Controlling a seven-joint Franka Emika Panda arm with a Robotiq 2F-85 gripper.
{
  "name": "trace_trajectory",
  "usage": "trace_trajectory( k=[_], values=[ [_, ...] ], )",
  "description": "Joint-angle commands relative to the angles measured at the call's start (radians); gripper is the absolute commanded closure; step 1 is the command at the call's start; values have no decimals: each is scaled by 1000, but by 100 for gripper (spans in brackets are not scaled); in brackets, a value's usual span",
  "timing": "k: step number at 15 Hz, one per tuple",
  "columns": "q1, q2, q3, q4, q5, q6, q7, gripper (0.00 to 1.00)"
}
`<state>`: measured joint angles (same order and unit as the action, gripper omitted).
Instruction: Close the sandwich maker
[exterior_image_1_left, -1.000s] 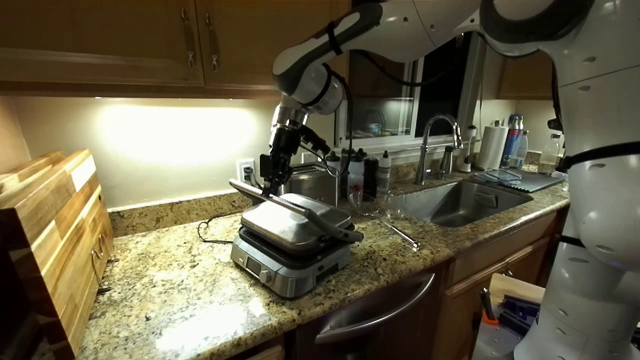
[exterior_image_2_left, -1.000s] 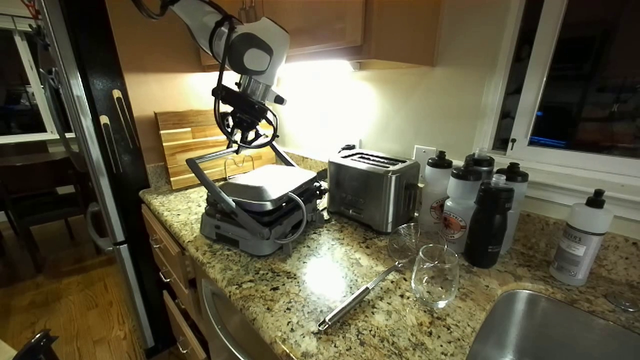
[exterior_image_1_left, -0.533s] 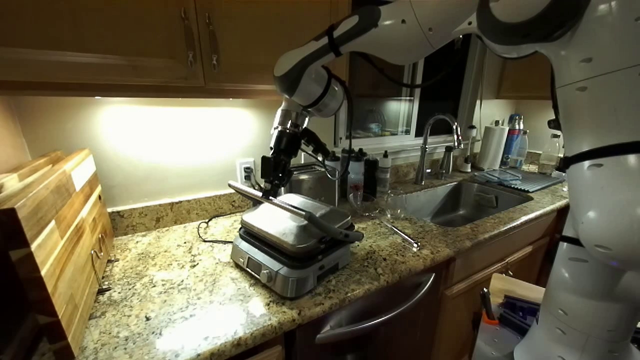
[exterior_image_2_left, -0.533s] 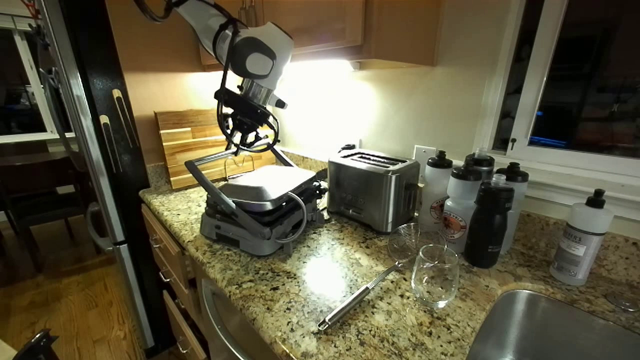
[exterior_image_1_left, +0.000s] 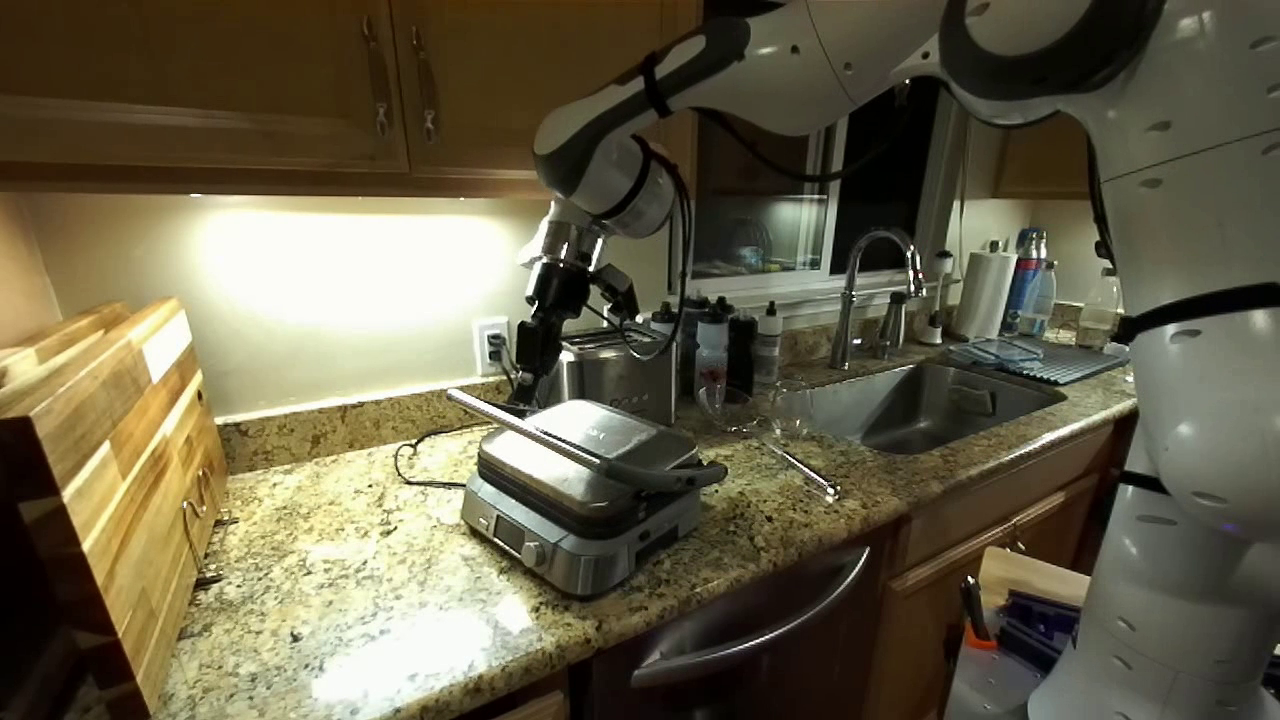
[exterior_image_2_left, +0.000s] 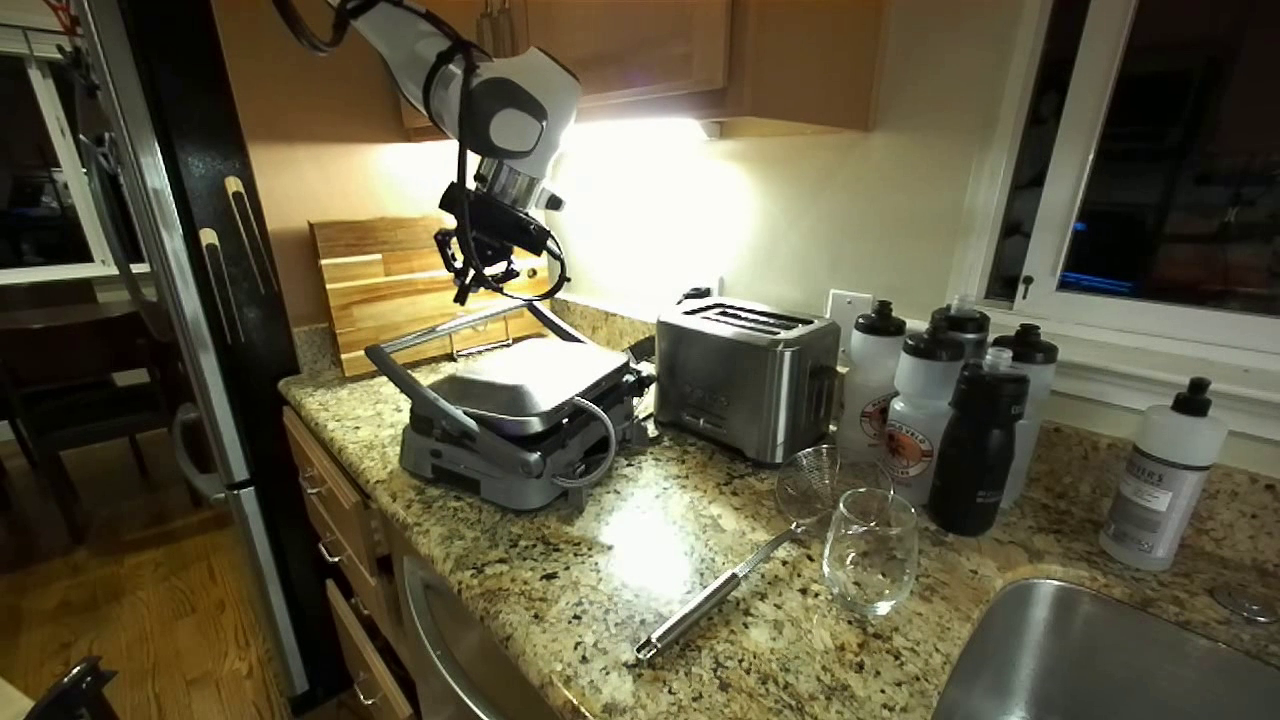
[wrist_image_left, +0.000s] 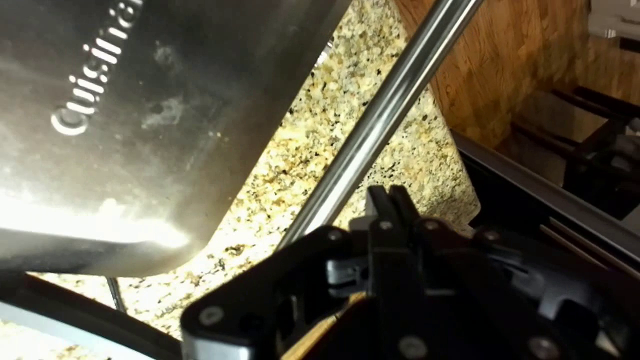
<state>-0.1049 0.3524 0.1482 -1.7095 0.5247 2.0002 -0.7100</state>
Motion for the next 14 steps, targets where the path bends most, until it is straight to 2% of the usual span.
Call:
trace_trajectory(
  k=[1,4,5,6,8,14],
  values=[
    [3,11,7,38,7,-21,-91,94],
    [8,5,0,40,-9,-5,-110,91],
    [10,-3,-6,36,-21,7,-108,93],
    [12,-12,-16,34,-37,15,-89,66],
    [9,-27,-35,39,-70,3,-56,66],
    [1,-110,-127,23,-264,-36,166,29]
  ],
)
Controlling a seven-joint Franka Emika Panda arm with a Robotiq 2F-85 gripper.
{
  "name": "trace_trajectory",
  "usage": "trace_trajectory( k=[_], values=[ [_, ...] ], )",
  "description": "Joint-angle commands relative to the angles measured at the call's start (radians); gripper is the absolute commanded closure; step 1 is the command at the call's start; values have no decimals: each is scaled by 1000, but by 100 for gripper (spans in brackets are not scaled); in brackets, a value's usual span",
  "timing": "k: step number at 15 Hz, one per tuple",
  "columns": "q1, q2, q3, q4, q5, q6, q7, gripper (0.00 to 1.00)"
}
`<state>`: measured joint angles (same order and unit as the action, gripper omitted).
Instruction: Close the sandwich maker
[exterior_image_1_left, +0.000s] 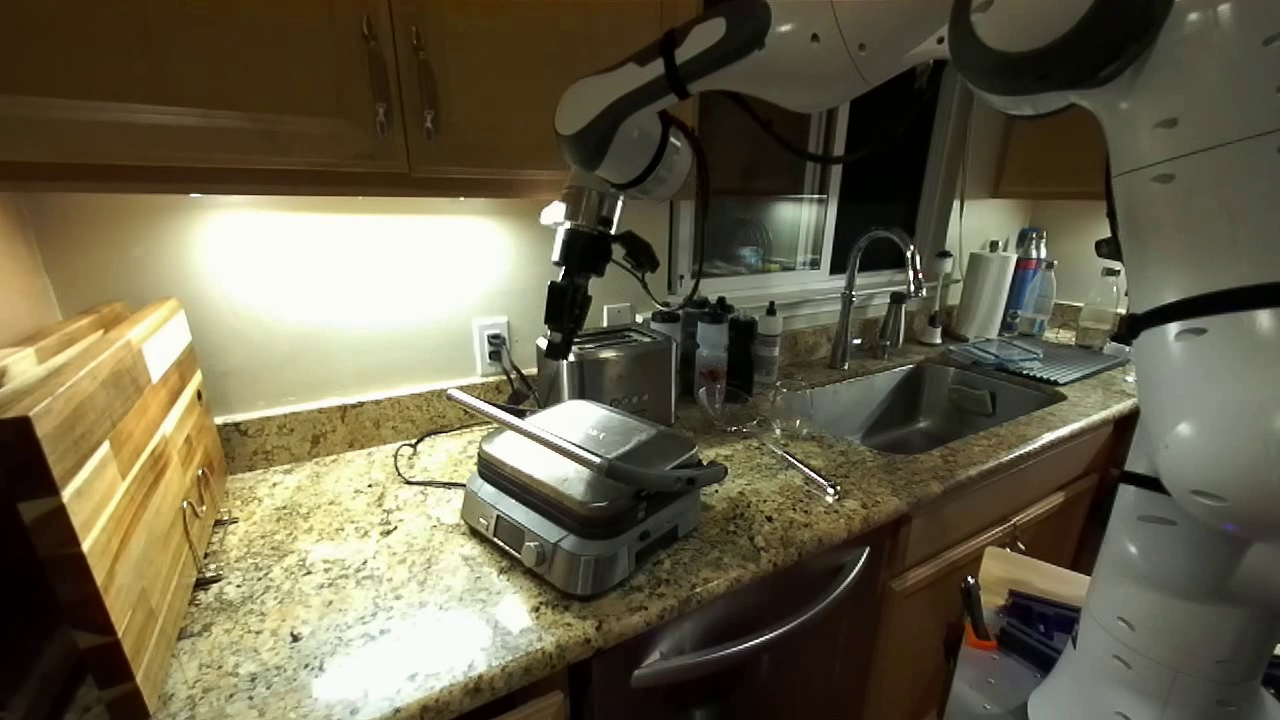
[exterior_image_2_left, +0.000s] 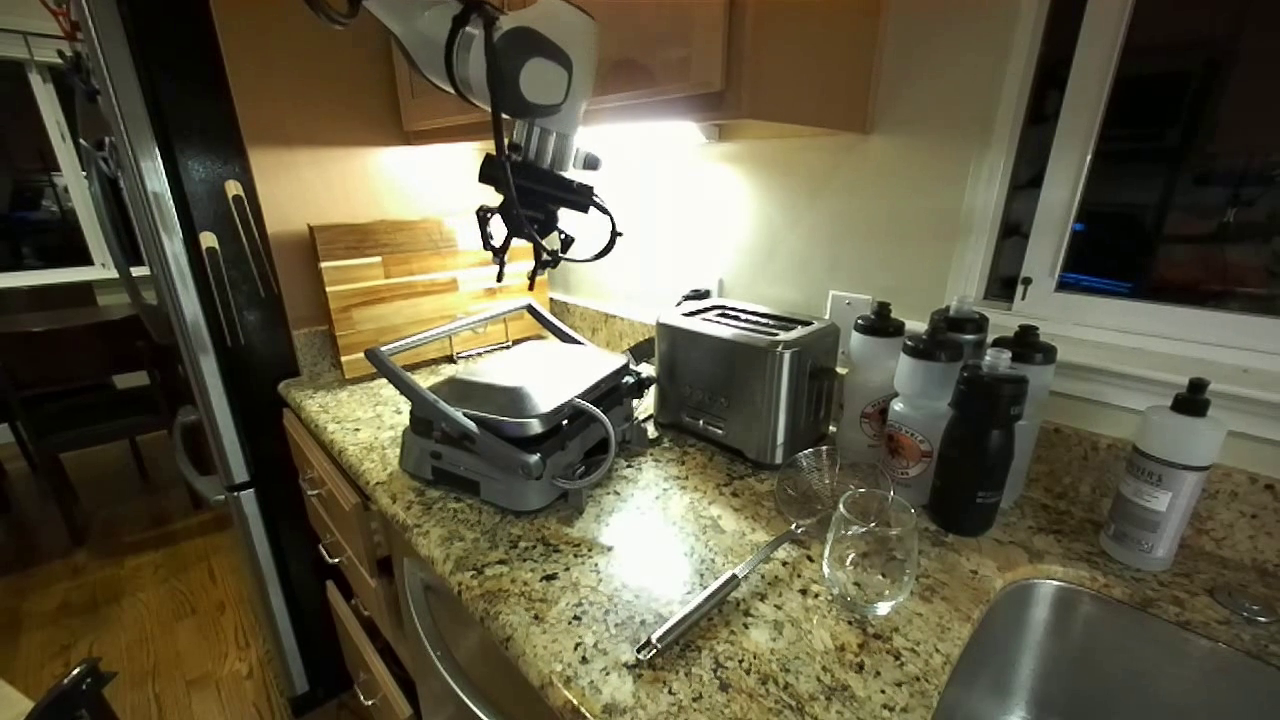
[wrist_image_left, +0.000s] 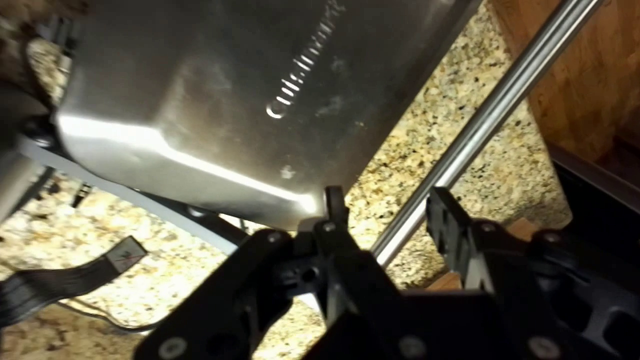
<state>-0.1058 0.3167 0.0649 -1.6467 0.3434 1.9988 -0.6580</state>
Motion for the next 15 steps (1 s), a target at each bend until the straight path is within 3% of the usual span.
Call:
trace_trajectory(
  k=[1,5,11,12,15],
  values=[
    [-1,-87,-58,-46,-112,-39,152,22],
    [-25,-145,-115,-96,-198,-73,261,0],
    [-88,-233,-197,-222,-214,-35,263,0],
    [-77,-155,-183,-128,-194,-61,247,0],
    [-94,-184,-203,-164,-194,-60,246,0]
  ],
)
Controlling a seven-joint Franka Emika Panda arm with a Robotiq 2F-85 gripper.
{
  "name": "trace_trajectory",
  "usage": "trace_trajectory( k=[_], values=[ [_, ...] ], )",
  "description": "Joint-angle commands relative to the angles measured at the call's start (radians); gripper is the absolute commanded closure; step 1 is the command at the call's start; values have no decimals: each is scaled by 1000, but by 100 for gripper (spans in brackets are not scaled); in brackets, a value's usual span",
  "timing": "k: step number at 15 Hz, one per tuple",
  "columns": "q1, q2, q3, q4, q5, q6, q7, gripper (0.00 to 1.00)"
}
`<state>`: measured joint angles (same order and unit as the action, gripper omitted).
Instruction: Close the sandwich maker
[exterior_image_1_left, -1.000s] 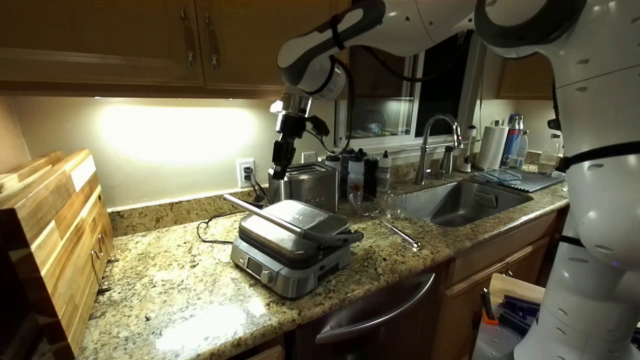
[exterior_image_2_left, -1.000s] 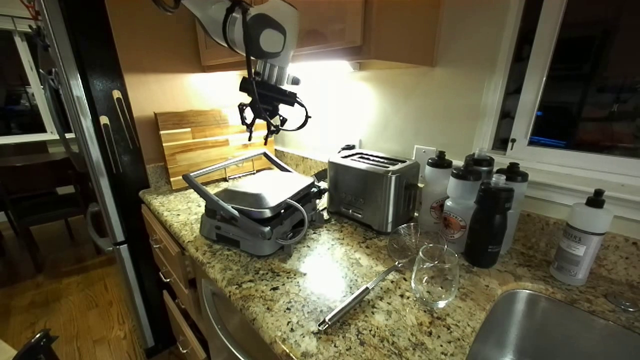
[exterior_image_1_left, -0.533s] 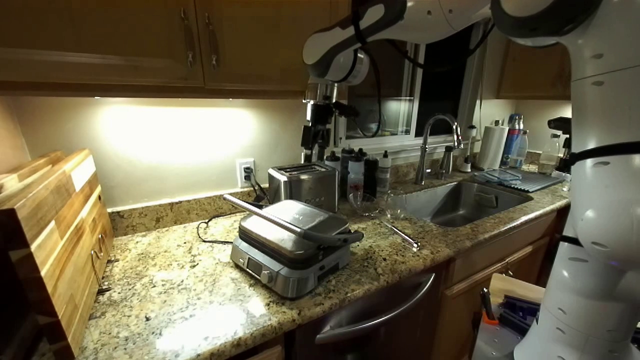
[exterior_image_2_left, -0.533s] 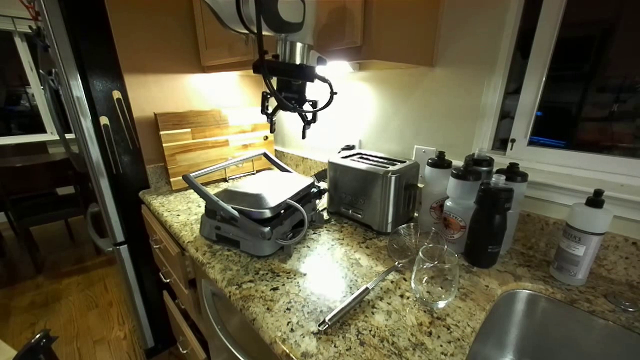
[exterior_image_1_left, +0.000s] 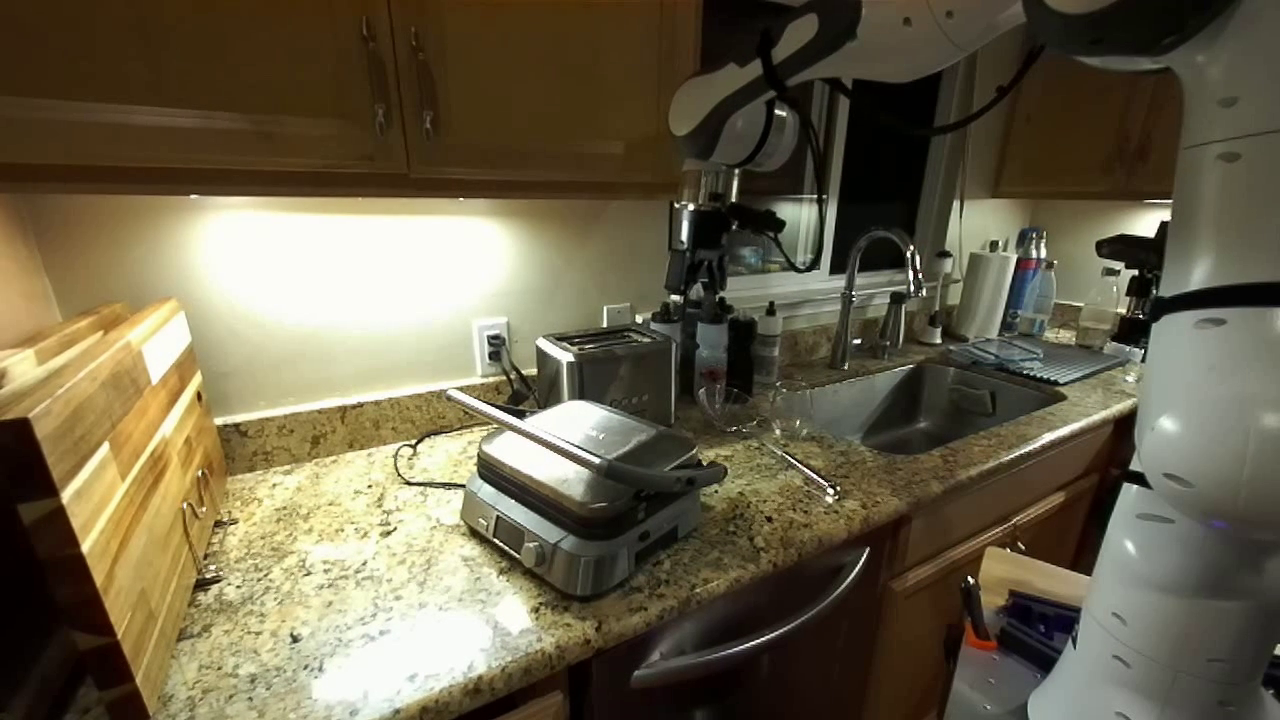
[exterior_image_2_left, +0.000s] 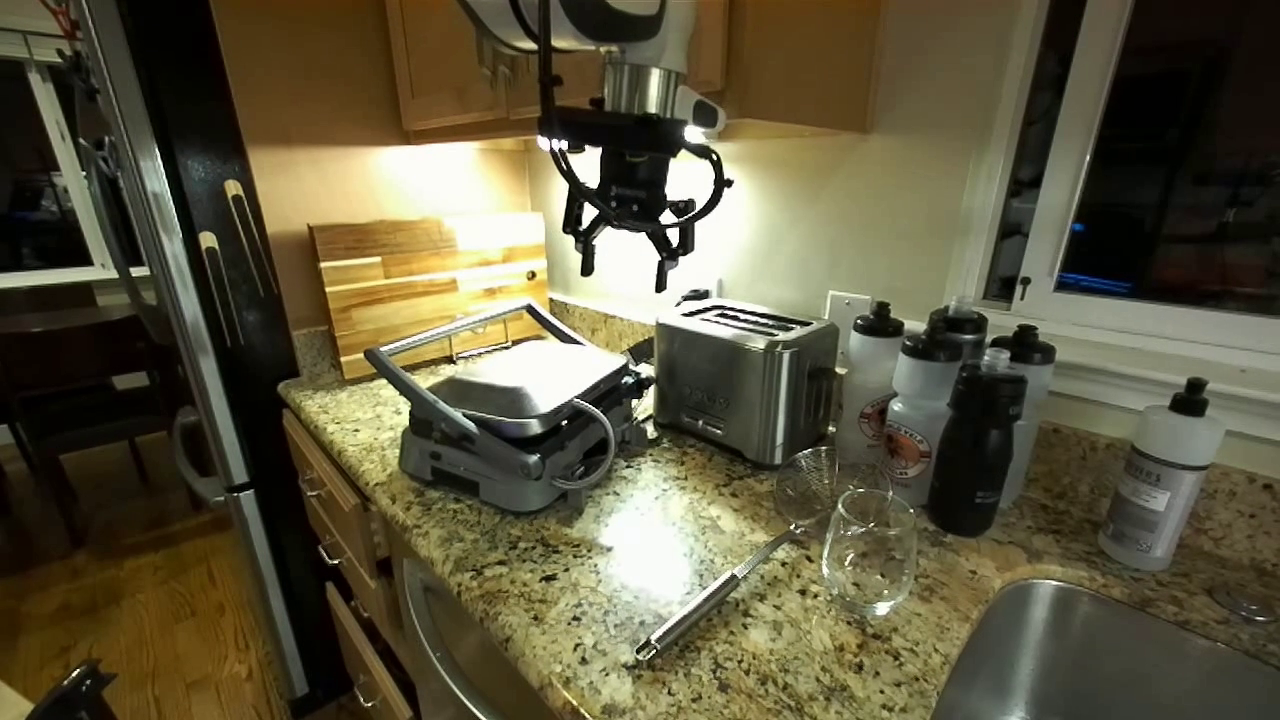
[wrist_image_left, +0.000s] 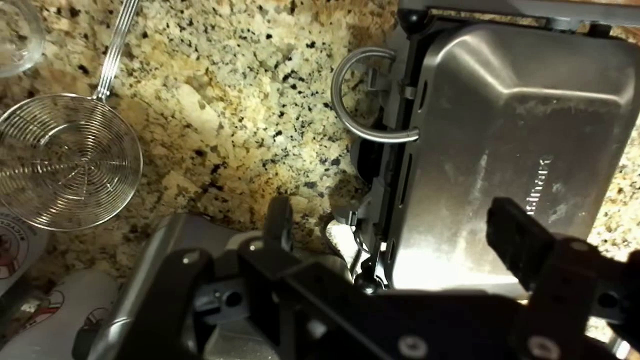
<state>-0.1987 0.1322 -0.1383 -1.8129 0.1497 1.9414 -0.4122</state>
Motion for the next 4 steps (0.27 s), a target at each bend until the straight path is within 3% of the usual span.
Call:
trace_trajectory(
  k=[1,4],
  values=[
    [0,-2,1,0,0,-2,0,0],
    [2,-2,4,-2,0,-2,0,0]
  ],
)
